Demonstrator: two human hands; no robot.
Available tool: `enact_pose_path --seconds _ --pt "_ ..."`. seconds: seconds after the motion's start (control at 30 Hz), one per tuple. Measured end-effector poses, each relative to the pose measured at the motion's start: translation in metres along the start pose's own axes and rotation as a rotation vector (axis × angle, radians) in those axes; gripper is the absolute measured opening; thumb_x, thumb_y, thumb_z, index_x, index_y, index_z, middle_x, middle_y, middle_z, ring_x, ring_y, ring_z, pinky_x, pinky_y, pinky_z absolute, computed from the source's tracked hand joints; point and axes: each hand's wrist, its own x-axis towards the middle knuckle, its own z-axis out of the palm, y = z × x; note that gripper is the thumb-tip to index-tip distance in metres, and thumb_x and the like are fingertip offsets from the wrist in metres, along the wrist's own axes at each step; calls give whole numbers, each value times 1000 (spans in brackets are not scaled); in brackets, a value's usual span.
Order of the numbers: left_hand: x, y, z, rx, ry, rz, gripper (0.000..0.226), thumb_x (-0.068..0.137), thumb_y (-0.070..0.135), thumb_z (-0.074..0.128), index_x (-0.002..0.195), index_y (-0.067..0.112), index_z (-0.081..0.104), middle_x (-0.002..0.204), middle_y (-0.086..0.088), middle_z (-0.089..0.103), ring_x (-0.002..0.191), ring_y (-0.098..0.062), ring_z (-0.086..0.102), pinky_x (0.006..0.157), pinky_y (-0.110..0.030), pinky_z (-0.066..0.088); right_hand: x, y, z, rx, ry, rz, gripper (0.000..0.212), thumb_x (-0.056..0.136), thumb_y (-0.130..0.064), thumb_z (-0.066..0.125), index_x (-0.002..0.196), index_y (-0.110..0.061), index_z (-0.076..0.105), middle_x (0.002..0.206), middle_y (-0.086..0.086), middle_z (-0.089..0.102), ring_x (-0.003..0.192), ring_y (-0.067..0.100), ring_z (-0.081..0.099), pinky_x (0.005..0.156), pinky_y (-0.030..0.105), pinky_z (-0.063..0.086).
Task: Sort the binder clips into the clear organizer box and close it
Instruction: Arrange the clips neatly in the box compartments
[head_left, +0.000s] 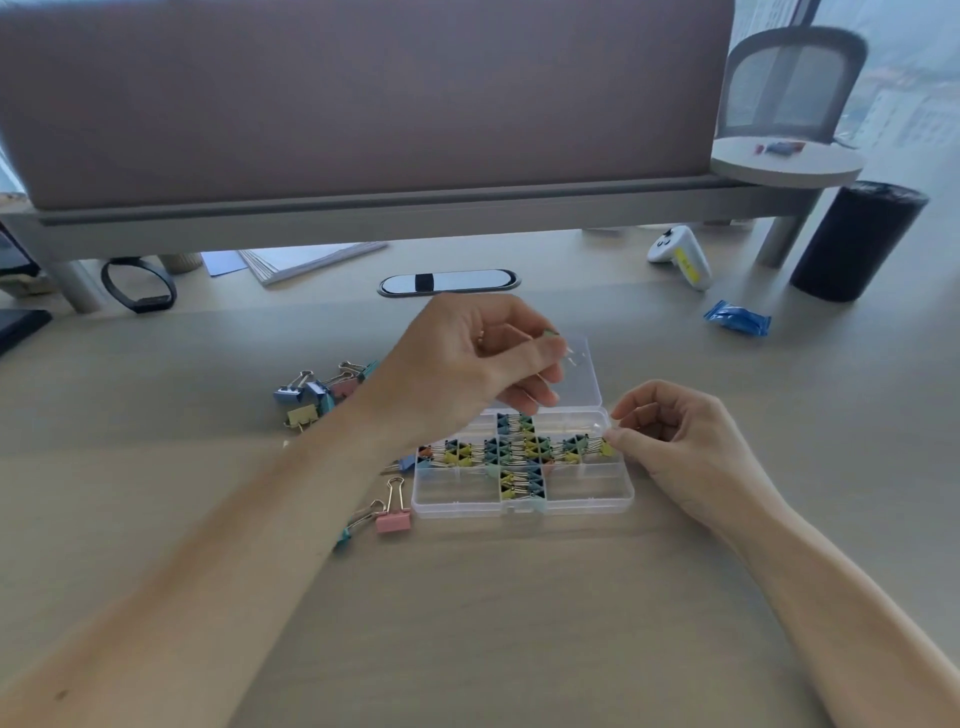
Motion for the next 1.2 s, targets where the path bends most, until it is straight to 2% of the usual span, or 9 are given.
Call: enact_pose_path --seconds 0.1,0.23,0.33,0.4,0.47,0.7,0.87,1.0,1.2 --pt "5 -1 16 53 -15 -40 9 98 9 66 105 5 65 87 -9 79 76 -23 77 70 -34 64 0 -1 0 8 1 -9 15 83 -8 81 82 -22 74 76 1 75 65 11 62 70 36 53" --pt "7 -11 30 265 -92 -83 3 100 17 63 103 18 64 92 2 79 81 -9 76 81 -34 63 1 1 -1 9 -6 -12 14 83 -10 81 82 -22 74 75 0 74 66 12 62 71 35 53" --pt "6 -16 37 495 -40 -22 1 98 29 66 97 28 67 91 14 70 85 2 64 78 -18 48 1 1 -1 29 -16 -9 14 83 -9 81 82 -21 74 73 0 74 64 11 61 69 33 51" --pt "6 -16 40 584 -19 5 3 95 29 69 94 30 70 86 15 64 79 0 57 69 -14 40 1 1 -1 30 -16 -8 15 83 -8 80 82 -21 74 73 -1 73 62 10 60 68 31 49" --pt "6 -16 41 560 -49 12 6 93 21 71 91 26 72 78 10 67 74 -4 60 64 -11 43 2 2 0 30 -16 -8 16 82 -8 80 80 -22 73 72 -2 73 60 8 59 65 29 47" --pt "5 -14 46 709 -131 49 6 89 17 73 90 23 75 75 12 67 69 -4 62 62 -9 42 3 4 -1 22 -10 -10 18 81 -5 78 81 -22 73 70 -5 72 60 7 59 66 29 46" --pt "6 -8 50 824 -166 22 7 90 22 71 85 24 75 75 10 66 71 -9 64 70 -28 57 3 4 -1 19 -8 -5 15 81 -9 79 81 -23 73 71 -4 73 60 6 60 67 31 49" --pt "12 3 53 966 -227 -23 4 90 22 68 86 20 70 83 2 68 77 -16 66 76 -36 60 3 4 -1 24 -15 -3 14 82 -12 82 81 -23 73 73 -3 73 60 7 60 68 31 49" --pt "31 28 60 1140 -331 -35 26 91 24 70 81 26 47 87 4 54 87 -21 61 79 -37 58 3 4 -2 27 -19 9 14 81 -13 82 80 -24 73 72 -3 73 62 9 61 68 31 48"
